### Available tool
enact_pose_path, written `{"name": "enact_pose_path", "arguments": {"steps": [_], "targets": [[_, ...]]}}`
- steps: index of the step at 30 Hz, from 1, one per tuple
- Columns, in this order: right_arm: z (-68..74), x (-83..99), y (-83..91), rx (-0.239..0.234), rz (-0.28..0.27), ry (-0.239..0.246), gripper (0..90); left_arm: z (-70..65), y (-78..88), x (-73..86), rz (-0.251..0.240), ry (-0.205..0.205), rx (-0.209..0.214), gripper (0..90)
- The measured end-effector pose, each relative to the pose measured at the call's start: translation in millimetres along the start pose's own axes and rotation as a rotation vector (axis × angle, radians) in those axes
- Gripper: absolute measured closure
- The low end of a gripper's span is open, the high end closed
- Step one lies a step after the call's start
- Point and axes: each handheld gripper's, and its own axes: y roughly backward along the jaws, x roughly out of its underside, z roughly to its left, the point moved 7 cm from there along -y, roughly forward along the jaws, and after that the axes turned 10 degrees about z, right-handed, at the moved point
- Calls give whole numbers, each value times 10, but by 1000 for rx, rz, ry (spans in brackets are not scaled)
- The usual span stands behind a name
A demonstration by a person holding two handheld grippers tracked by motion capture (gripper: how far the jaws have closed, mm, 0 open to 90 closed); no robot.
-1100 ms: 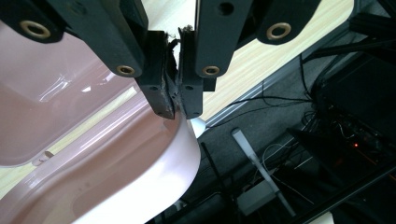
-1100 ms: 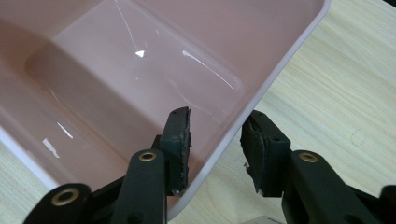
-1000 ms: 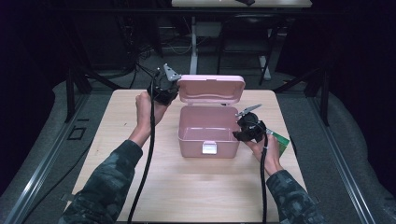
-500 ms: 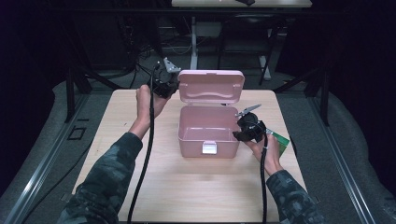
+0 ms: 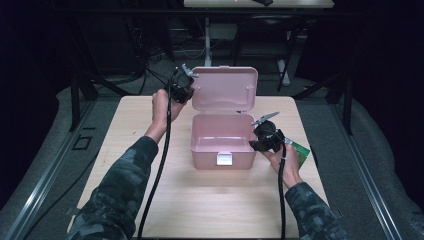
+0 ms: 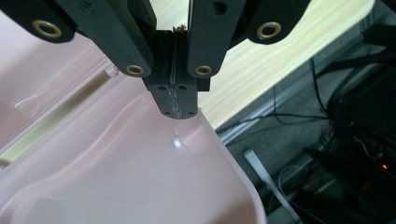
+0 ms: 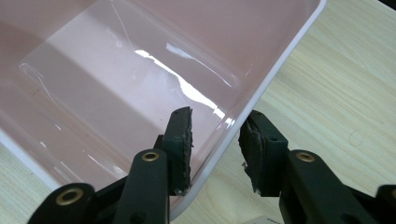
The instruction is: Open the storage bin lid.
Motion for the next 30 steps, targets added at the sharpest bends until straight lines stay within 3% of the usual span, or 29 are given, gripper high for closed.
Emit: {"name": "enact_pose_path", "arguments": {"steps": [5, 14, 17, 21, 26, 30], "targets": [[6, 0, -6, 11, -5, 0, 651, 9, -229, 102, 46, 62, 63, 900], [2, 10, -14, 16, 2, -15, 674, -36, -505, 289, 104, 109, 133, 892], [9, 13, -25, 2, 3, -23, 684, -47, -535, 309, 106, 125, 160, 884], [20, 8, -24, -1, 6, -31, 686, -75, -519, 303, 107, 119, 163, 857], [46, 16, -8, -21, 22, -39, 634, -129, -488, 361, 119, 98, 158, 746], [73, 30, 11, -27, 36, -40, 616, -115, -414, 422, 110, 119, 176, 635]]}}
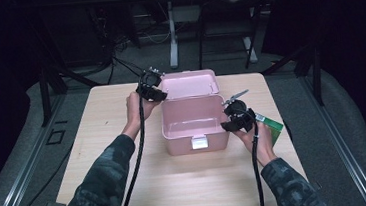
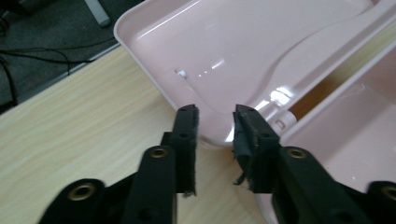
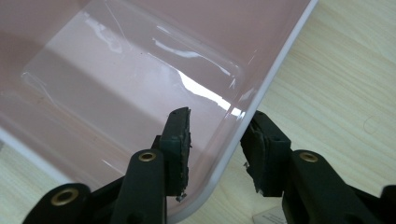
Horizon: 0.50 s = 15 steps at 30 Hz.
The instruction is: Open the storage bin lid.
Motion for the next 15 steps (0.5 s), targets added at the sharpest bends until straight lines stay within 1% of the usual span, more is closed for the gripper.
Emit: {"name": "enact_pose_path", "arguments": {"steps": [1, 2, 3, 5, 7, 8, 9, 11, 14, 15], "targets": [[3, 3, 4, 1, -3, -2, 616, 4, 28, 17, -7, 3, -4, 604], [9, 3, 7, -5, -8, -8, 617, 5, 55, 35, -11, 6, 5, 579], [10, 12, 15, -5, 2, -8, 618, 7, 83, 57, -9, 12, 16, 533], [18, 17, 24, -13, 4, -13, 613, 11, 140, 106, -7, 19, 19, 442], [32, 21, 28, -21, 4, -16, 602, 11, 203, 172, -5, 22, 26, 372], [44, 26, 33, -31, 6, -19, 596, 6, 234, 213, -5, 27, 36, 340], [50, 27, 33, -34, 2, -19, 585, 0, 265, 261, -5, 29, 41, 317], [65, 37, 43, -50, 9, -19, 571, -10, 315, 367, -6, 28, 39, 258], [94, 38, 59, -66, 13, -19, 528, -18, 366, 561, 15, 25, 26, 194], [97, 37, 68, -62, 16, -13, 507, -11, 382, 627, 20, 29, 23, 179]]}}
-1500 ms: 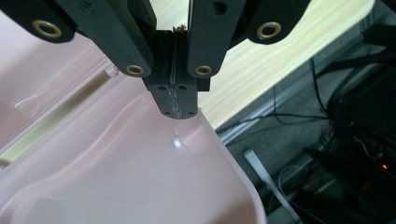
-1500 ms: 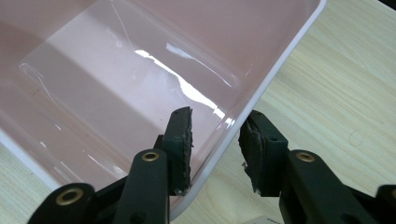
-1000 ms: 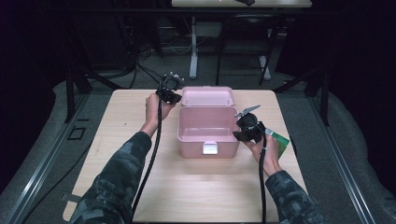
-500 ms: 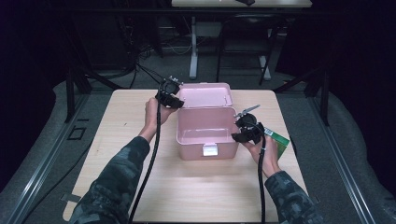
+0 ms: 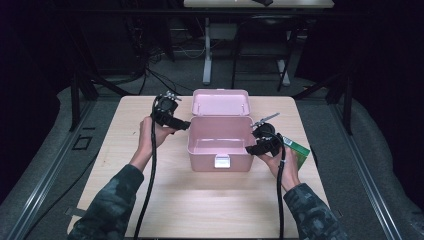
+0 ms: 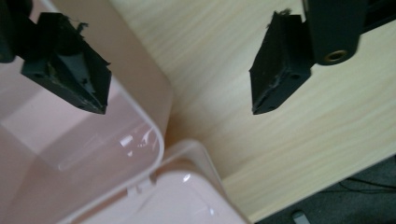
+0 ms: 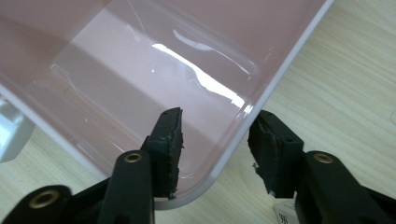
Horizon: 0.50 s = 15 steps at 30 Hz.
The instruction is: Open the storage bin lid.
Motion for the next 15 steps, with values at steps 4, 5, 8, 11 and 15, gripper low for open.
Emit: {"name": "enact_pose_path", "arguments": {"steps": [4, 5, 8, 11, 15], "targets": [[11, -13, 53, -2, -7, 18, 385, 37, 30, 253, 34, 10, -19, 143], [8, -15, 72, 1, -12, 18, 357, 48, 31, 312, 47, 11, -25, 135], [-5, -5, 142, 0, -20, 27, 286, 66, 12, 501, 108, 13, -31, 59], [-26, 5, 203, -6, -28, 36, 232, 84, -4, 664, 139, 15, -38, 27], [-27, 19, 291, -22, -38, 56, 147, 99, -15, 838, 177, 14, -47, 3]]}}
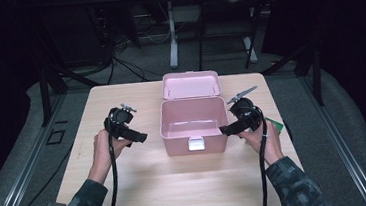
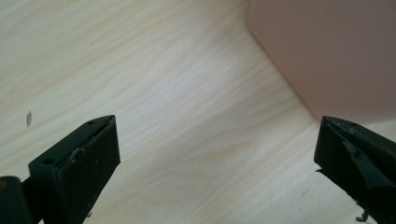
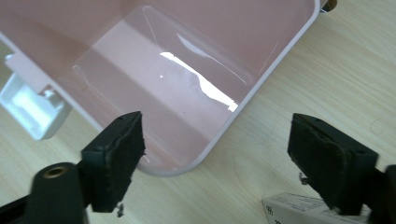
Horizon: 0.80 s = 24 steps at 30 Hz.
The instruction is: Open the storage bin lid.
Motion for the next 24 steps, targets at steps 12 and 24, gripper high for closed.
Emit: {"name": "enact_pose_path", "arguments": {"steps": [12, 24], "targets": [[85, 76, 121, -35, 36, 55, 5, 4, -63, 488, 28, 30, 3, 1], [3, 115, 400, -20, 54, 119, 0, 2, -253, 622, 81, 13, -10, 0]]}}
